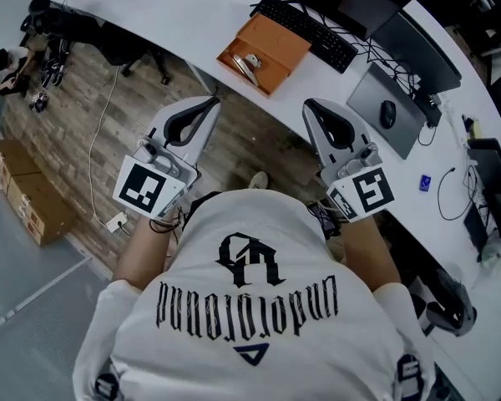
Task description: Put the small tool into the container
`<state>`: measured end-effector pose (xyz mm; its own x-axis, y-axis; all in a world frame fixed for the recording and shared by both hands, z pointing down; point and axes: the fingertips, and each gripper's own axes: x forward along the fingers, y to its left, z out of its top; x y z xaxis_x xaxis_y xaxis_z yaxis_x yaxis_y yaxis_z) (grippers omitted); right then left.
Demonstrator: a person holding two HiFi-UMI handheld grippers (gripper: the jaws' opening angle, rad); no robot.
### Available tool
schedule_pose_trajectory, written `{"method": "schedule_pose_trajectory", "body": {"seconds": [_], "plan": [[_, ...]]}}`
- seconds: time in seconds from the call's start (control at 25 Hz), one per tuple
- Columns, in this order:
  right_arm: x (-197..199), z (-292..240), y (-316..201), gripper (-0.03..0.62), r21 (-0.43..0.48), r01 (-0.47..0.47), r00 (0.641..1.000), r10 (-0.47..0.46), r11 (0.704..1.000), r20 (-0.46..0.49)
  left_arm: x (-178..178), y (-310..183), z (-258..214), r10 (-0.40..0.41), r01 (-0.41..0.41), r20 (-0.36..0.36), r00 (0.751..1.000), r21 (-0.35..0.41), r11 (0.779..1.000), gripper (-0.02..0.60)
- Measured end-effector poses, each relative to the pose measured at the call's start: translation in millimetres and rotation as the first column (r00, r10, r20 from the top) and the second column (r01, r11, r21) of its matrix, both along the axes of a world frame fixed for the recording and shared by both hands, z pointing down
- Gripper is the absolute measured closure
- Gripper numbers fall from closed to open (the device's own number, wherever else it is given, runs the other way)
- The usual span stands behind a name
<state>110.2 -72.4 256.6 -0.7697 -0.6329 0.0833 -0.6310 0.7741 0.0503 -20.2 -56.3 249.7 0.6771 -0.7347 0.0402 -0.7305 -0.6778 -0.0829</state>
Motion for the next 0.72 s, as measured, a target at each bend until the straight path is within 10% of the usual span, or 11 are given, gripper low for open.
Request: {"method": "schedule_pose_trajectory", "body": {"seconds": [0.72], "plan": [[-38.5, 15.0, 76.2, 0.574, -0.030, -0.112, 0.994, 0.111, 0.993, -0.007, -61.8, 80.6, 23.6, 0.090, -0.091, -0.015, 0.996, -0.088, 0.992, 0.568]]}}
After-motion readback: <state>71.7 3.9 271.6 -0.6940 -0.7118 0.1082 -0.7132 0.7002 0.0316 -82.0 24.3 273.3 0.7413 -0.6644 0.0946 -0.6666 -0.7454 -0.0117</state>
